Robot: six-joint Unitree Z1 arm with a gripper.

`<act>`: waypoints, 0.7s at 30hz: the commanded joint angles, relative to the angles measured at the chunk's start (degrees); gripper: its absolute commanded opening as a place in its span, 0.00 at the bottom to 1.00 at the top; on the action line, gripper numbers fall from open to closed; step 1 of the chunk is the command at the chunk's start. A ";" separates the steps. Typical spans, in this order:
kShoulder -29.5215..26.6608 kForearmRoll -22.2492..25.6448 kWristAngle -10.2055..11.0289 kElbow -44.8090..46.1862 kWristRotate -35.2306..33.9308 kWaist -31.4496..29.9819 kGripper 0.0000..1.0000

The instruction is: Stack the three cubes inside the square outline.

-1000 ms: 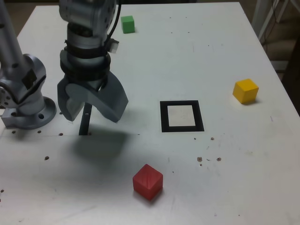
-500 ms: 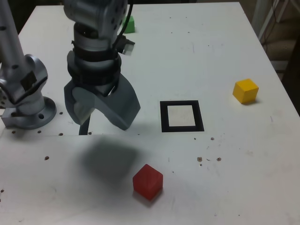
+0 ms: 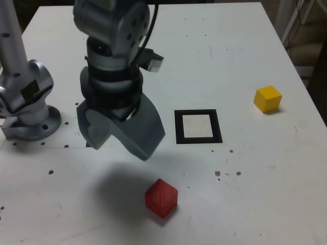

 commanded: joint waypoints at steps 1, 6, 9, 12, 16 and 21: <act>0.96 0.29 0.19 -0.88 -0.12 -0.81 0.98; 3.53 1.02 0.81 -4.01 -0.12 -3.10 0.98; 5.04 1.46 1.14 -5.92 -0.12 -4.12 0.98; 6.60 1.90 1.28 -7.71 -0.12 -4.76 0.98; 8.82 2.72 1.36 -10.43 -0.12 -5.39 0.98; 11.24 3.54 1.42 -13.30 -0.12 -5.96 0.98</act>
